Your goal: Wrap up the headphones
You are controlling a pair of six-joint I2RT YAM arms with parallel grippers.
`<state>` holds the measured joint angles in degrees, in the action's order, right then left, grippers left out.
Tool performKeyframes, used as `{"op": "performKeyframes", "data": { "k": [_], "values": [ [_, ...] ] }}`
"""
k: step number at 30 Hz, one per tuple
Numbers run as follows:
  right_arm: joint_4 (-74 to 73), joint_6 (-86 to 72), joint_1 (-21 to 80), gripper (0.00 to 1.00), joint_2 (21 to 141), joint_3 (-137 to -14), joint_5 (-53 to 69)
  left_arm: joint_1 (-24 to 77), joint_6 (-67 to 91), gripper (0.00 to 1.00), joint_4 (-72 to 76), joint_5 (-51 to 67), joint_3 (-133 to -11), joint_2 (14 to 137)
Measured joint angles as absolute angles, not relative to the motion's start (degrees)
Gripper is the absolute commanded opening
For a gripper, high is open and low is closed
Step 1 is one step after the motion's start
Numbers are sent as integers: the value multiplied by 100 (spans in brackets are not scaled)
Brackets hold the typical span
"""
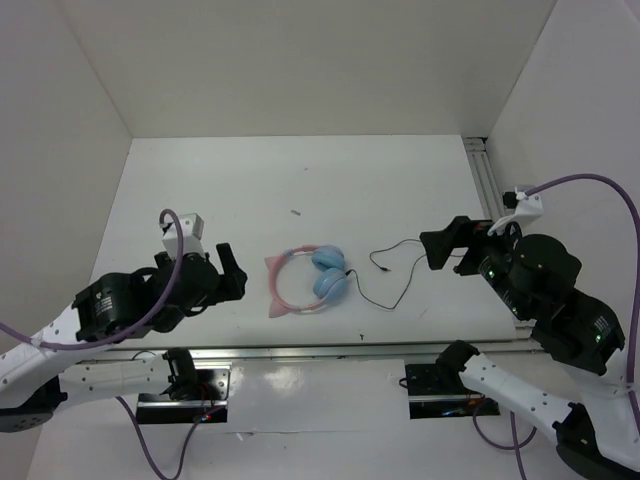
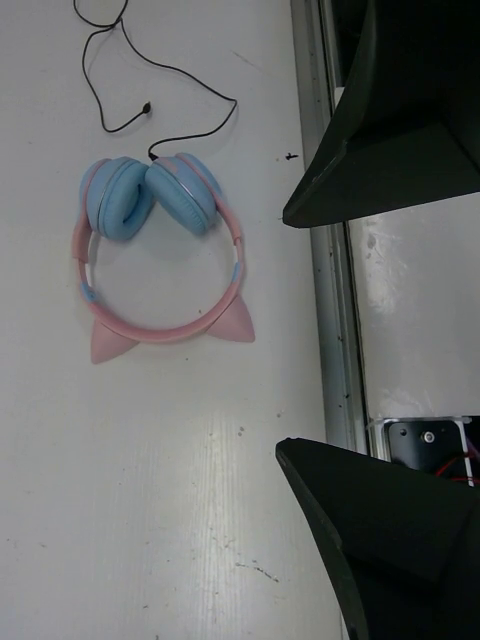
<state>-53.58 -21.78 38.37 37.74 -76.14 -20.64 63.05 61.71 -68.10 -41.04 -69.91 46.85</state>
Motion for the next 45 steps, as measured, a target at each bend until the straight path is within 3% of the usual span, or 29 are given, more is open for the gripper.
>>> {"op": "performKeyframes", "data": {
  "k": [7, 13, 23, 33, 43, 45],
  "values": [
    [-5258, -2156, 3837, 100, 3481, -7533, -1890, 6305, 6156, 100, -6591, -4021, -6729, 4491],
    [-4720, -2307, 3837, 100, 3245, -6643, -1452, 6305, 6154, 100, -5612, -3865, -5551, 4379],
    [-3647, -2834, 3837, 100, 3691, -4858, -790, 5835, 6484, 100, -4241, -3946, -5094, 6622],
    [-3363, -2893, 3837, 100, 3267, -4805, -572, 3889, 5798, 100, -2231, -2888, -3865, 7203],
    [-3369, -2860, 3837, 100, 3238, -4805, -558, 3852, 5433, 99, -1459, -2357, -3898, 8145],
    [-3369, -2845, 3837, 100, 3240, -4805, -561, 3857, 5465, 94, -1573, -2381, -4032, 8283]
  ]
}}
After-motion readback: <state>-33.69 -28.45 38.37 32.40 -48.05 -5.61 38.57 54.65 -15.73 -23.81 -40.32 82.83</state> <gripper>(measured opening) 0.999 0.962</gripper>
